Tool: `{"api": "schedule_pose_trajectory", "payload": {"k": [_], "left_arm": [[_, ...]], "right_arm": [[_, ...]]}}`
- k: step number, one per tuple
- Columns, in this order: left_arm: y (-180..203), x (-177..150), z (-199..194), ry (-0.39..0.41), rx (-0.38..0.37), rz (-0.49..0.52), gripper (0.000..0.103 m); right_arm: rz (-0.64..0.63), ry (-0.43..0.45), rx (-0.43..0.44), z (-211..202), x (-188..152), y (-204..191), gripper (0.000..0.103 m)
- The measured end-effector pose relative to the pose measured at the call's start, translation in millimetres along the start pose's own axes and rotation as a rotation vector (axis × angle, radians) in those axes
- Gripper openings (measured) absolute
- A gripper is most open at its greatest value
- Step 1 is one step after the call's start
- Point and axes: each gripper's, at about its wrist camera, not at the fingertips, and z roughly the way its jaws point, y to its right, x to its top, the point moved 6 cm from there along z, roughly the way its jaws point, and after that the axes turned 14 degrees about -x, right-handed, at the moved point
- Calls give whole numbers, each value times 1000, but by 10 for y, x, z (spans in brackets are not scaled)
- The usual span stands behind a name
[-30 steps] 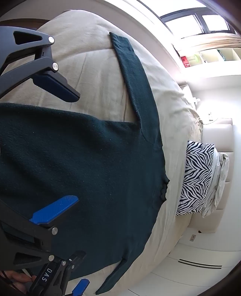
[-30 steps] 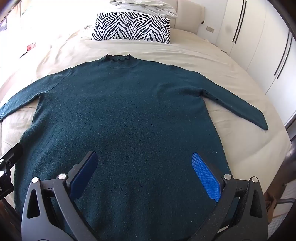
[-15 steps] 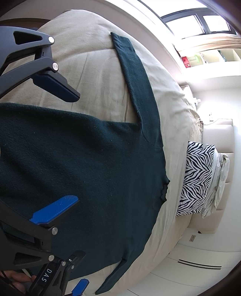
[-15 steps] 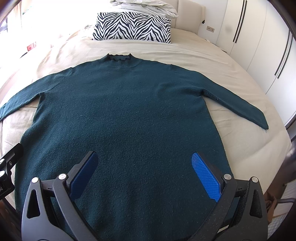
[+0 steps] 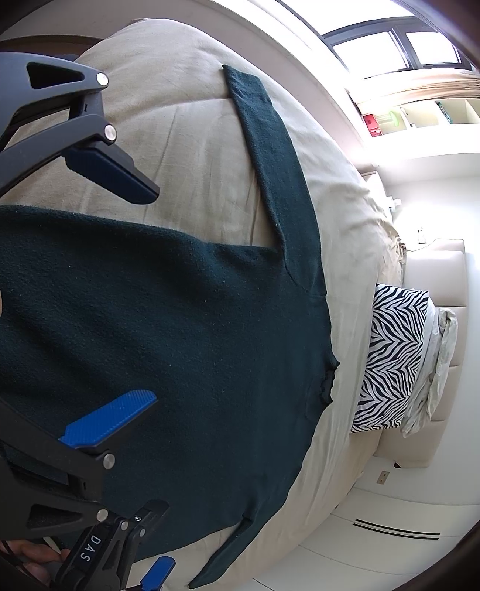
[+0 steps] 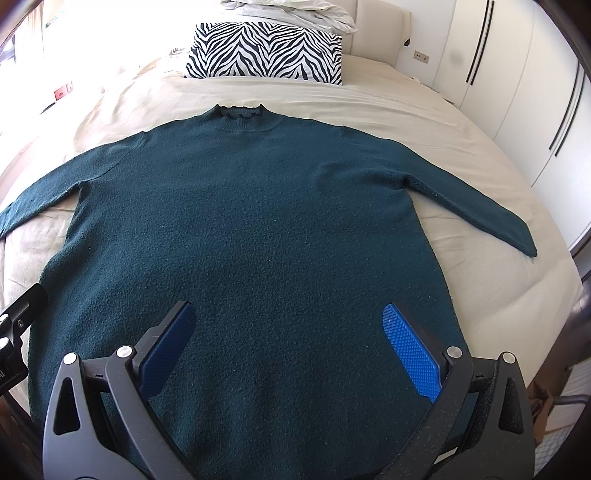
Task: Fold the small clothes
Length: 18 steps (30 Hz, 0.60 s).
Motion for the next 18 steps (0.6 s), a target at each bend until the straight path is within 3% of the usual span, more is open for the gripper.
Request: {"api": "schedule_pose_trajectory", "payload": {"k": [18], "left_arm": [[-15, -9, -2, 4, 2, -3, 103]], "right_arm": [[0, -3, 1, 10, -11, -13, 103]]}}
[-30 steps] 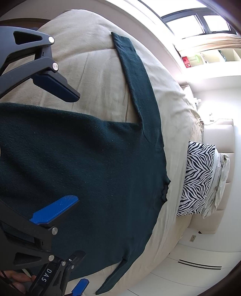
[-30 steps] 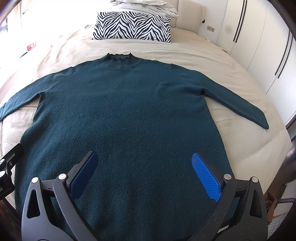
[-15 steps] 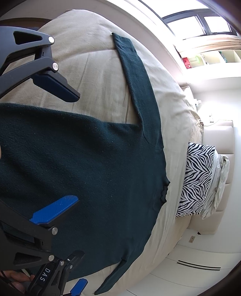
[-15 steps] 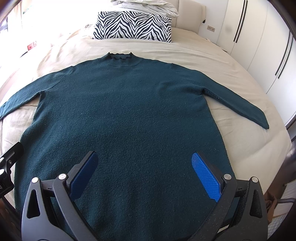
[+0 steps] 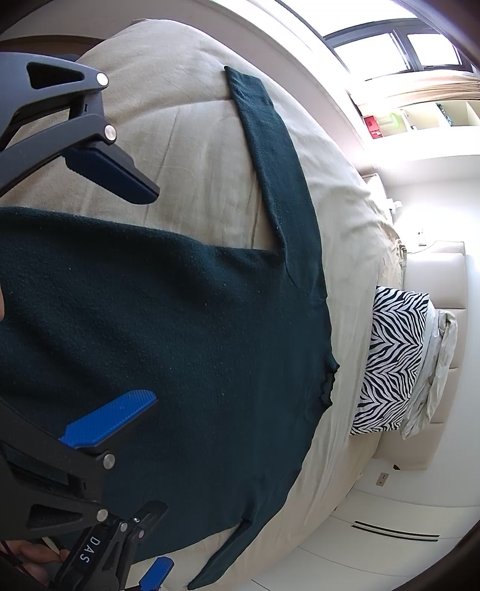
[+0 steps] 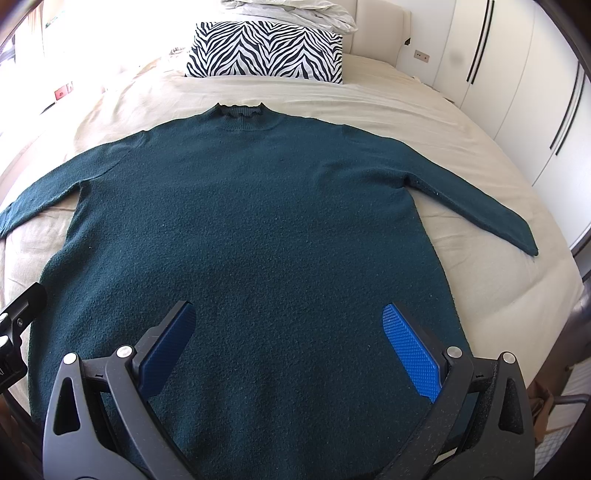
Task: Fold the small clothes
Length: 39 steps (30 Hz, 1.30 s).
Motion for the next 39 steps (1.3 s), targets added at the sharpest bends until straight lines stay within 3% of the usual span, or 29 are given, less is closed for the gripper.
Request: {"api": "schedule_pose_trajectory", "payload": {"k": [32, 39], "left_arm": [[-63, -23, -2, -1, -1, -13, 103], [-94, -13, -54, 28, -47, -17, 103]], "right_arm": [[-1, -1, 4, 1, -21, -37, 103], [8, -2, 42, -10, -13, -62, 103]]}}
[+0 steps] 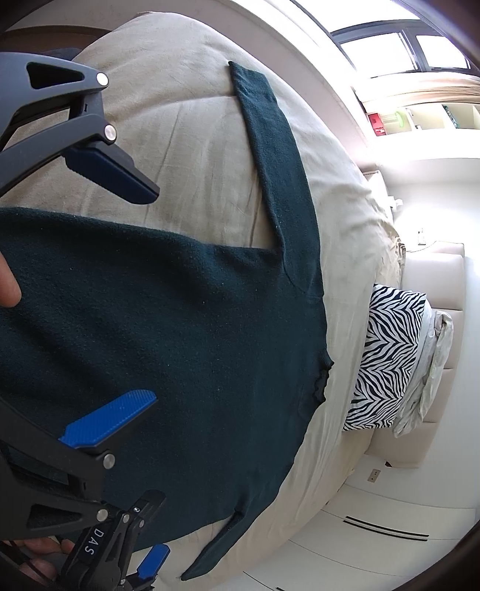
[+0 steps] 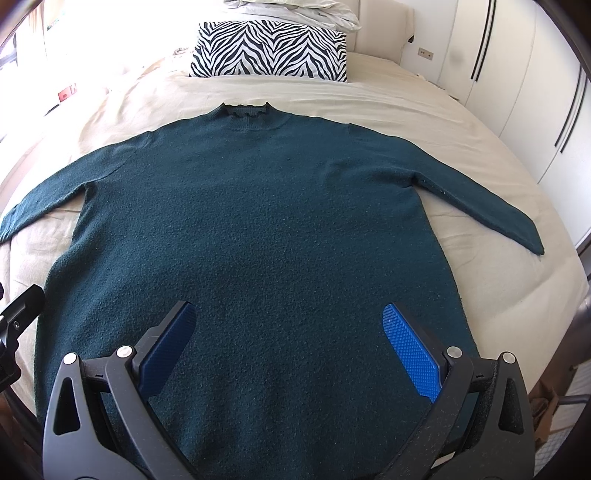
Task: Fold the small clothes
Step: 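Grasp the sweater sleeve cuff with the left gripper and lift it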
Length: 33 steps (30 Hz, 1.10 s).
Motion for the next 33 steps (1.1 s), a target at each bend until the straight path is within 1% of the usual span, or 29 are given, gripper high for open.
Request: {"api": "schedule_pose_trajectory", "payload": {"k": [2, 3, 7, 9, 12, 14, 15, 16, 17, 18, 19, 20, 22, 23, 24, 25, 27, 28, 31, 33], "left_arm": [[-66, 30, -27, 20, -35, -19, 103], [-115, 55, -40, 29, -71, -43, 103], [-365, 169, -66, 65, -191, -146, 103], [-515, 236, -83, 95, -227, -193, 103], [-773, 331, -140, 173, -208, -223, 103], [-959, 360, -175, 202, -164, -238, 103], [-1051, 358, -165, 186, -140, -253, 103], [-1154, 339, -126, 143, -136, -288, 103], [-1266, 307, -80, 98, -162, -352, 103], [-1398, 273, -51, 83, -209, -425, 101], [-1511, 252, -43, 89, -244, -475, 98], [-1615, 246, -59, 110, -249, -499, 96], [-1828, 257, -92, 151, -227, -537, 96], [-1936, 275, -99, 172, -247, -563, 96], [-2049, 294, -102, 192, -259, -594, 94], [-2179, 319, -105, 214, -258, -625, 90], [-2430, 382, -112, 258, -251, -675, 89], [-2568, 401, -118, 284, -244, -710, 87], [-2963, 461, -99, 376, -258, -830, 82], [-3198, 480, -38, 413, -242, -906, 82]], "right_arm": [[6, 2, 29, -12, 27, -12, 103], [10, 12, 39, -30, 49, -18, 103], [34, 90, 97, -170, 203, -52, 103], [54, 125, 153, -250, 302, -74, 103], [91, 162, 225, -377, 471, -124, 103], [91, 179, 247, -454, 582, -185, 103], [82, 186, 250, -477, 627, -220, 103], [72, 192, 255, -505, 680, -261, 103], [63, 197, 259, -528, 726, -302, 103], [57, 201, 262, -553, 774, -342, 103], [52, 207, 270, -582, 816, -379, 103], [47, 214, 277, -608, 856, -417, 103], [35, 226, 290, -667, 925, -498, 103], [28, 233, 295, -689, 959, -539, 103], [21, 237, 299, -700, 990, -578, 103], [16, 238, 304, -706, 1022, -619, 103], [12, 233, 317, -707, 1090, -695, 103], [11, 230, 324, -705, 1124, -728, 103], [6, 224, 343, -681, 1214, -829, 97], [-5, 218, 349, -649, 1250, -903, 88]]}}
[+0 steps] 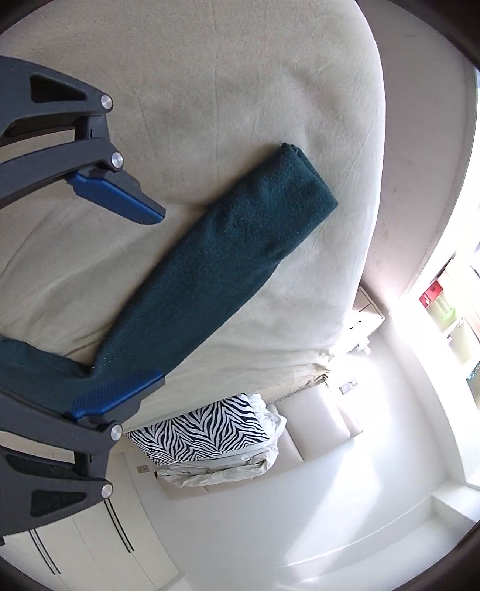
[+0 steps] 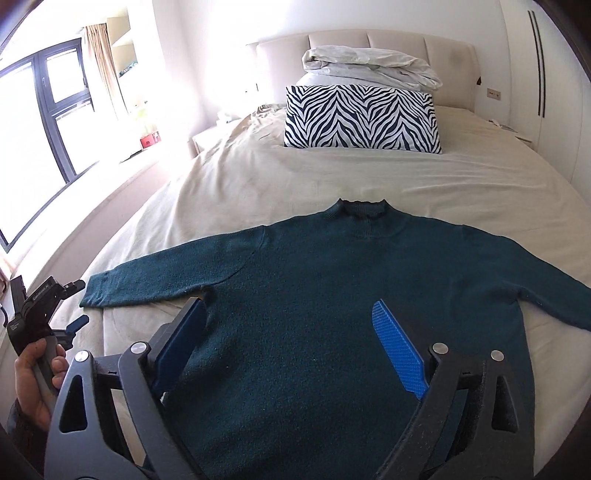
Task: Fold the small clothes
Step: 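Grasp the sweater sleeve cuff with the left gripper and lift it, then fold the held sleeve across the sweater body with the left gripper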
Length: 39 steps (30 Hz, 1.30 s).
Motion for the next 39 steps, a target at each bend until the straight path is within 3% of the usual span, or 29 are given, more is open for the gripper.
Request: {"api": "schedule_pose_trajectory", "payload": {"k": [3, 7, 12, 14, 16, 18, 21, 24, 27, 30, 32, 34, 39], "left_arm": [[-224, 186, 73, 66, 0, -110, 82], [-498, 300, 160, 138, 7, -235, 82], [-556, 504, 340, 182, -2, -253, 82], [-551, 581, 441, 183, -13, -256, 71], [-605, 611, 594, 146, -34, -303, 25], [-612, 613, 638, 134, -17, -303, 8], [-285, 594, 649, 113, 2, -146, 8], [364, 394, 782, 37, 7, 124, 8], [1152, -167, 1095, -96, 9, 467, 8], [1674, -1041, 1427, -238, 29, 809, 9], [1783, -1610, 1639, -321, 78, 985, 9], [1713, -2063, 1737, -386, 108, 1096, 9], [1477, -2552, 1804, -440, 201, 1254, 13]], "right_arm": [[-5, -14, 21, 58, 11, -77, 80], [12, -35, 35, 145, -13, -78, 80], [53, -58, 63, 234, -47, -10, 80], [55, -52, 64, 242, -46, 9, 80], [56, -50, 69, 244, -48, 26, 80], [58, -50, 72, 260, -65, 45, 78], [69, -72, 87, 337, -86, 79, 68], [92, -117, 114, 491, -104, 134, 53], [142, -156, 157, 654, -96, 207, 49], [226, -198, 223, 822, -57, 330, 49], [296, -245, 276, 979, -56, 436, 49], [373, -324, 348, 1190, -100, 531, 49], [512, -516, 512, 1774, -288, 536, 51]]}}
